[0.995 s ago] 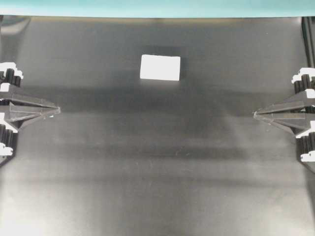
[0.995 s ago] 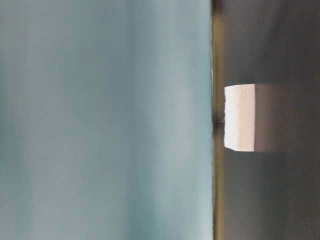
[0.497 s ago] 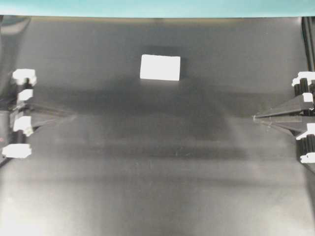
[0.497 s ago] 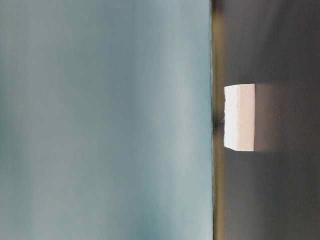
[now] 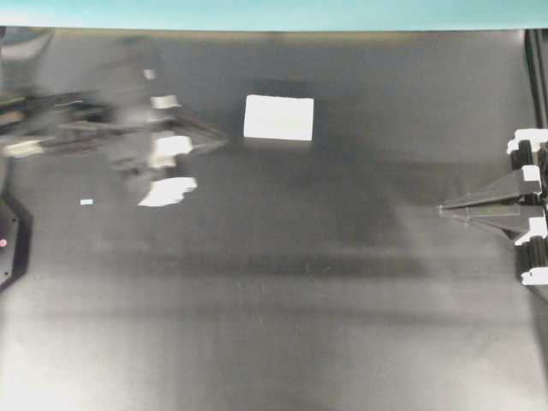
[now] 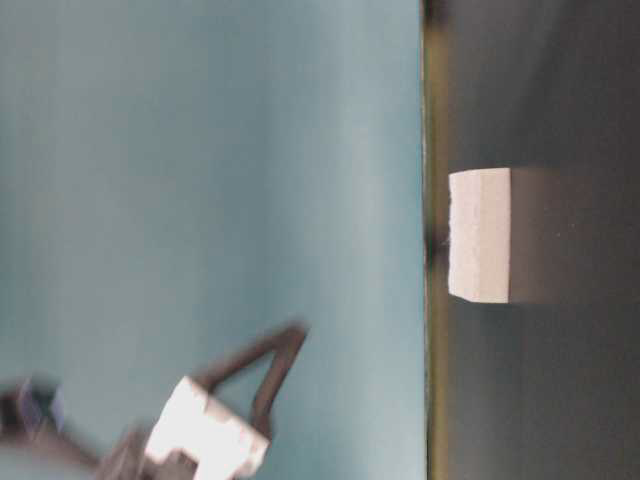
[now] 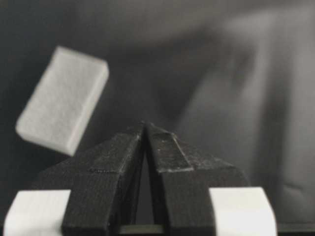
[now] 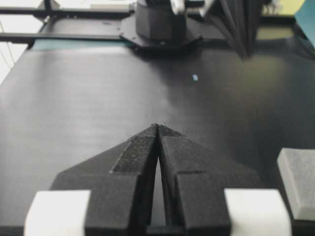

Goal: Push the sponge with the left arm to wipe the table.
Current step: 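Swing the left gripper forward toward the white sponge, then lower the left gripper onto the top of the white sponge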

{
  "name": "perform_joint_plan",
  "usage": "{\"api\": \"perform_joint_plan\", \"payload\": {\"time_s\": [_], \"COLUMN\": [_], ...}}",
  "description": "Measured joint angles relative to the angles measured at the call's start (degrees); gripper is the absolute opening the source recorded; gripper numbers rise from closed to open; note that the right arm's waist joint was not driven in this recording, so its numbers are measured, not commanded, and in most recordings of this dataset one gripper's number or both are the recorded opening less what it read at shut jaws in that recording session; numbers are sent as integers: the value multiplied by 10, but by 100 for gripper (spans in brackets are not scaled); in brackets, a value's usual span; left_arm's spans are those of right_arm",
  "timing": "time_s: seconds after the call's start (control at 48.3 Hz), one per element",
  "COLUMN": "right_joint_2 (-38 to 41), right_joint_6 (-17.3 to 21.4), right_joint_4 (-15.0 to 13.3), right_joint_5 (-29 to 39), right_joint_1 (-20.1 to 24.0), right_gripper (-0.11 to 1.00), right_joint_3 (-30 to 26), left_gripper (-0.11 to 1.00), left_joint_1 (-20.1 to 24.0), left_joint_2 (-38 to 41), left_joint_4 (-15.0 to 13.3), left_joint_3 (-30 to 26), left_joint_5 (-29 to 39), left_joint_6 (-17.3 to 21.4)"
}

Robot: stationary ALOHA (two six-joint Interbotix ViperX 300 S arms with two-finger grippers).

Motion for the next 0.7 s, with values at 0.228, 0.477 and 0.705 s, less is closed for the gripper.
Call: {"api": "perform_joint_plan", "payload": {"time_s": [0.228, 0.477, 0.705], "right_joint_2": [-3, -8, -9], "right_joint_6": [0, 1, 1], "right_joint_4": [0, 4, 4], "right_joint_5": [0, 1, 1], "right_joint_1": [0, 0, 0], "right_gripper": [1, 1, 1], "right_joint_3": [6, 12, 14], "left_gripper": [56, 82, 80], "left_joint_1": [36, 79, 105], "left_joint_2": [132, 212, 270], "left_joint_4": [0, 0, 1], "left_joint_3": [-124, -204, -242], "left_joint_5": [68, 85, 85], "left_joint_6": [-7, 4, -3]}}
